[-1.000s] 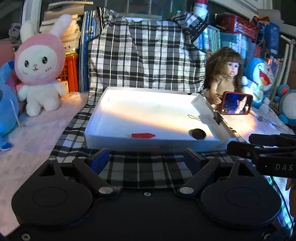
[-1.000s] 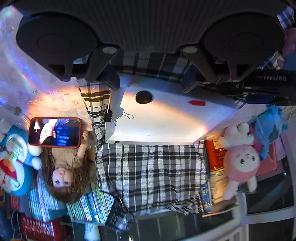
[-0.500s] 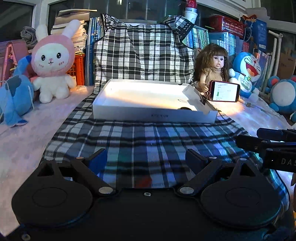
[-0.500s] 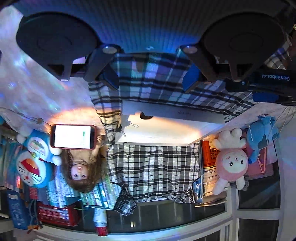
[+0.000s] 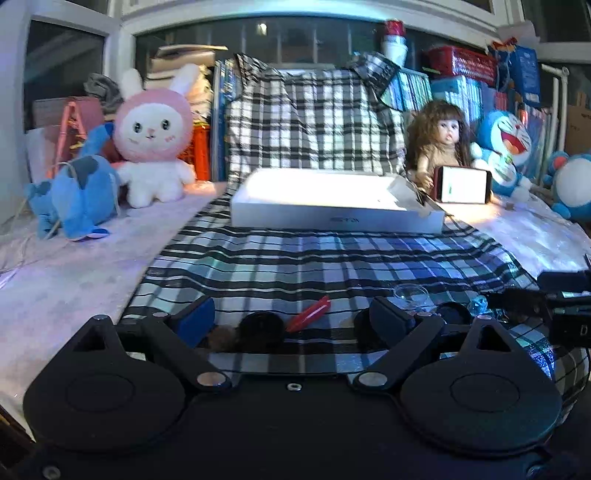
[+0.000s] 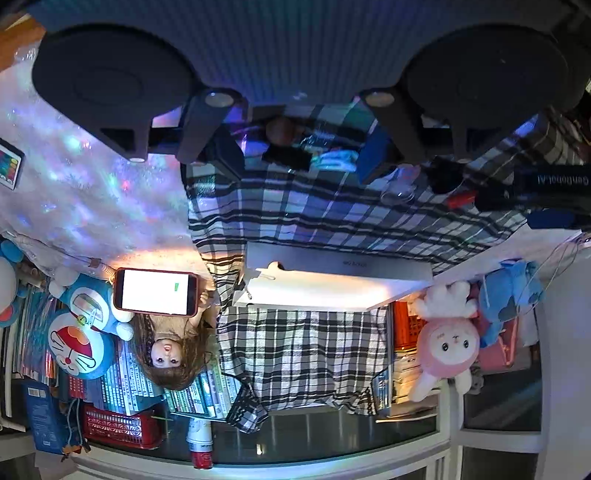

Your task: Organize rigid objects

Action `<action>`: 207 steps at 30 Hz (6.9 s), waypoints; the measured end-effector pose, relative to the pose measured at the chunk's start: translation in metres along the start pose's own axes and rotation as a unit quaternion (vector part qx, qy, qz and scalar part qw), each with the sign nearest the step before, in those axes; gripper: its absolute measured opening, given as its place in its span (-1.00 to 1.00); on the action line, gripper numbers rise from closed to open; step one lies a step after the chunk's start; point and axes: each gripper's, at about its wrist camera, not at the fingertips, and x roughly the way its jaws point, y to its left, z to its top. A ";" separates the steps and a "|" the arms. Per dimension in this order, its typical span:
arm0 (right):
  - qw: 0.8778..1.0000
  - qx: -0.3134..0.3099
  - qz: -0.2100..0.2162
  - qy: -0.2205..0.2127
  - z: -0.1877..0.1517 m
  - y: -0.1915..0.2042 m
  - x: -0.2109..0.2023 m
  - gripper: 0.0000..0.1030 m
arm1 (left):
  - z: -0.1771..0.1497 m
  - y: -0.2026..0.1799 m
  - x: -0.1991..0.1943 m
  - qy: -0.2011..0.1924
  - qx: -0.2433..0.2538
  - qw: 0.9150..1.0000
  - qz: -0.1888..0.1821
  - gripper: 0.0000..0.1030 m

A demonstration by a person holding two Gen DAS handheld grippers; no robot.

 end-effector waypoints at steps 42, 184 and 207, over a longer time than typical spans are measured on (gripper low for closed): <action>0.997 0.001 -0.069 0.032 -0.018 0.003 0.017 -0.06 | -0.020 0.041 0.031 0.027 -0.016 0.997 0.070 -0.50; 0.990 0.052 0.026 0.128 0.135 0.000 0.230 0.13 | 0.139 0.027 0.252 0.122 -0.041 0.991 -0.040 0.07; 0.996 0.027 0.028 0.085 0.114 -0.006 0.165 0.69 | 0.117 0.019 0.180 0.086 -0.021 0.995 -0.056 0.63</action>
